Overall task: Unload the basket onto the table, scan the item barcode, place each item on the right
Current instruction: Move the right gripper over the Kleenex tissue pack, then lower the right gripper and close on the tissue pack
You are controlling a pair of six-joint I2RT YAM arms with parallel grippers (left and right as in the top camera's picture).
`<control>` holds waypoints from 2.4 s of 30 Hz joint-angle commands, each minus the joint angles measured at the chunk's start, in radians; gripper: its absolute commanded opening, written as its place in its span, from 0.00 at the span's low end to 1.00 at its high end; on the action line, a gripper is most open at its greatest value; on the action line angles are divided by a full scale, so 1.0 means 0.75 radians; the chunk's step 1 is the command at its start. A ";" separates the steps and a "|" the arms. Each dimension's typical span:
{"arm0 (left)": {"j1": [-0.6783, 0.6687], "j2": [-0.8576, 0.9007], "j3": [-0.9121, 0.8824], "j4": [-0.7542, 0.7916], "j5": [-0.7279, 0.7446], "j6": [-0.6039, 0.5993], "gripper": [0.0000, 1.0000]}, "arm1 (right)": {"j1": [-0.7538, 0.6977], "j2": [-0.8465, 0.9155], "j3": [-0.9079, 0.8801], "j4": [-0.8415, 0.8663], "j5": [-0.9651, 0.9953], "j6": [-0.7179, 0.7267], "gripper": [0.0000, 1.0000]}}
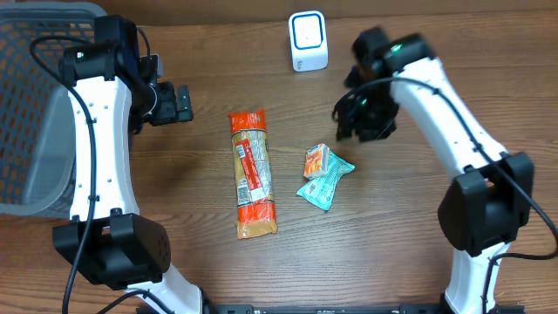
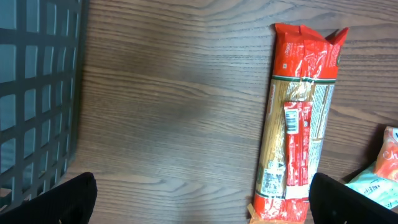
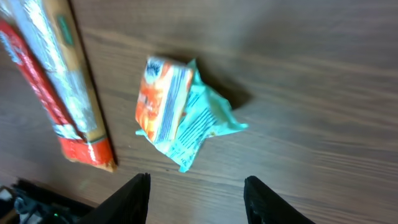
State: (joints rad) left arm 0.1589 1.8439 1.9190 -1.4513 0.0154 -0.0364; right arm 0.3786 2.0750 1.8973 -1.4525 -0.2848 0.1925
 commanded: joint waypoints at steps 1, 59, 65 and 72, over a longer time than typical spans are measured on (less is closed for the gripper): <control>-0.003 -0.033 0.025 -0.003 0.010 0.019 1.00 | 0.027 0.005 -0.090 0.064 -0.007 0.077 0.50; -0.004 -0.033 0.025 -0.003 0.010 0.019 1.00 | 0.214 0.009 -0.268 0.438 0.125 0.338 0.43; -0.001 -0.033 0.025 -0.003 0.010 0.019 1.00 | 0.219 0.009 -0.363 0.518 0.124 0.338 0.43; -0.003 -0.033 0.025 -0.003 0.010 0.019 1.00 | 0.219 0.009 -0.392 0.559 0.124 0.337 0.43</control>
State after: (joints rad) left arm 0.1589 1.8439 1.9190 -1.4517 0.0158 -0.0364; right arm 0.5377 2.0796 1.6081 -1.0428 -0.2020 0.4408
